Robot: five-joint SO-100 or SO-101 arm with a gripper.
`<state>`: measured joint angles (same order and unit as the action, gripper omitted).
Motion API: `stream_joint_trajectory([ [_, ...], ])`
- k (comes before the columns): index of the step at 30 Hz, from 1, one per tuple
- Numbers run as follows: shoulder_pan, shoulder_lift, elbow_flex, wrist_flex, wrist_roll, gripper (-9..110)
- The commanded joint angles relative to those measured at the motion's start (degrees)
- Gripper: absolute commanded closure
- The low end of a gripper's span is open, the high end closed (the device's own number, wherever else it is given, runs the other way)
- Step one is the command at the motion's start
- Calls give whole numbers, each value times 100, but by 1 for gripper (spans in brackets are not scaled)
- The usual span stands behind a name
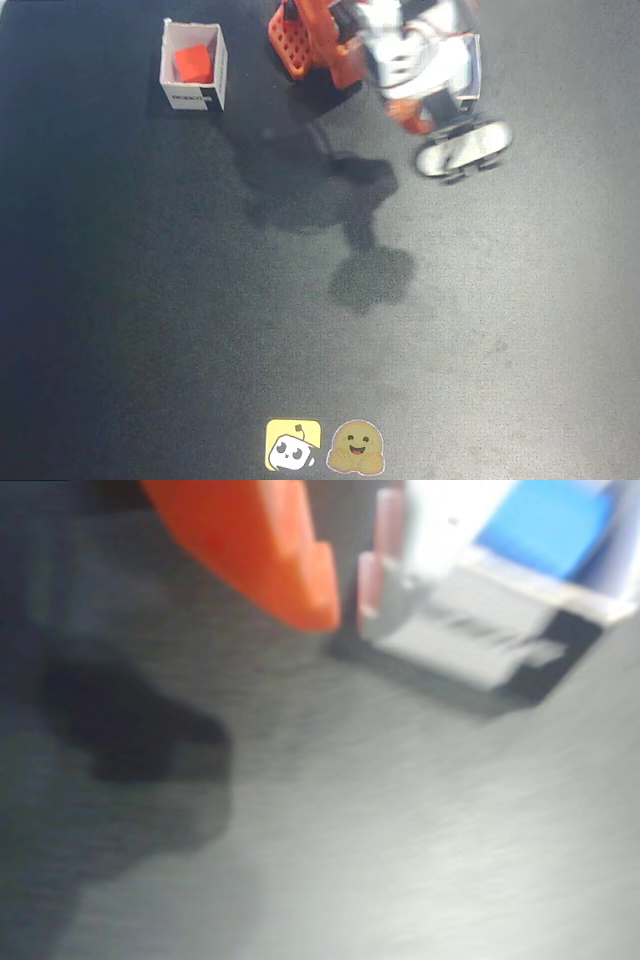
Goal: Put the red cube in the right box and the blue cube in the left box.
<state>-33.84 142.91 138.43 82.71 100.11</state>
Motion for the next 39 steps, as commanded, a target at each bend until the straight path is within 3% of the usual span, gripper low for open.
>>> stream_joint_trajectory([
  [1, 844, 809, 229, -88, -378, 101],
  [14, 3155, 1037, 589, -853, -1837, 101],
  [27, 3445, 3428, 2101, -949, -1538, 101],
  [33, 3454, 3305, 2610, -1450, -1380, 101],
  [39, 3691, 3428, 2610, -1046, -1802, 101],
])
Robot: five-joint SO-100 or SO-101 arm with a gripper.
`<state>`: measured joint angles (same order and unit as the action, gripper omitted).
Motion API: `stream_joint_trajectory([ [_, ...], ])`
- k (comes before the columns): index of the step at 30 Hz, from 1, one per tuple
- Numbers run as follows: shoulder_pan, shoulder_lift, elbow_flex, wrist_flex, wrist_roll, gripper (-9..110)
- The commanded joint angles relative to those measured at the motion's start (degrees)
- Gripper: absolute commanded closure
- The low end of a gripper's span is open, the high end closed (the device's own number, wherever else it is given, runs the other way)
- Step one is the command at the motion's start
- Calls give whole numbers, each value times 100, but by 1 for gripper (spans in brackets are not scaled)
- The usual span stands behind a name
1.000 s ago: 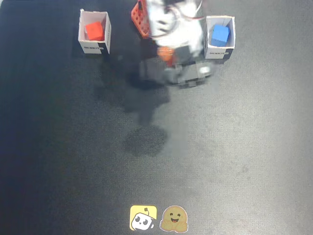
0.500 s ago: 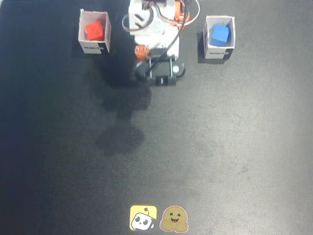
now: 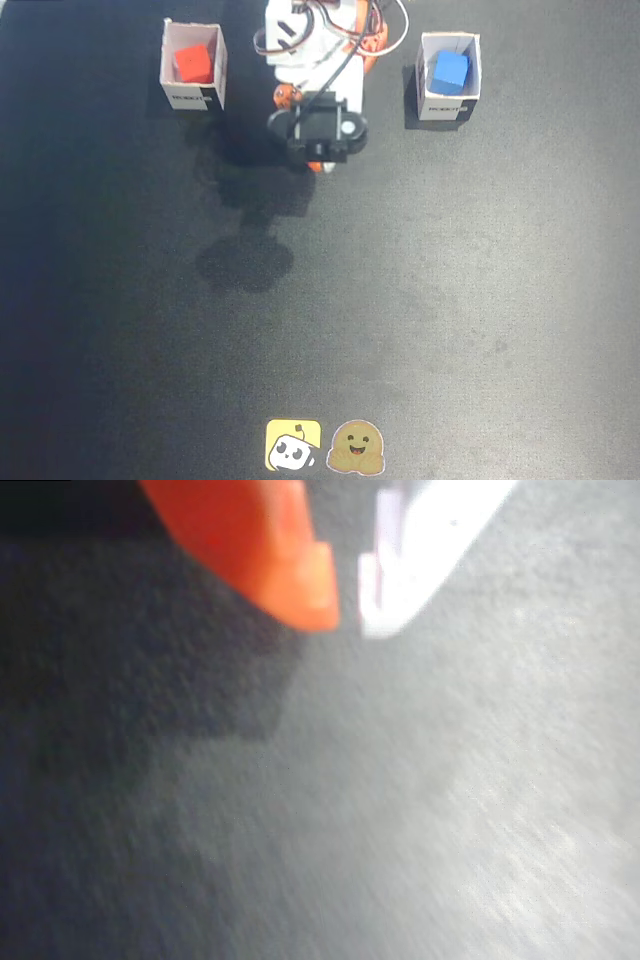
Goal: Put the red cube in the right box and the blue cube in the left box.
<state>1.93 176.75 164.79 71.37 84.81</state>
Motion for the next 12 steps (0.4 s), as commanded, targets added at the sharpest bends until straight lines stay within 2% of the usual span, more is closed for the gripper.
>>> stream_joint_trajectory([
  [1, 114, 44, -26, 88, -316, 101],
  [12, 35, 44, -18, 88, -360, 101],
])
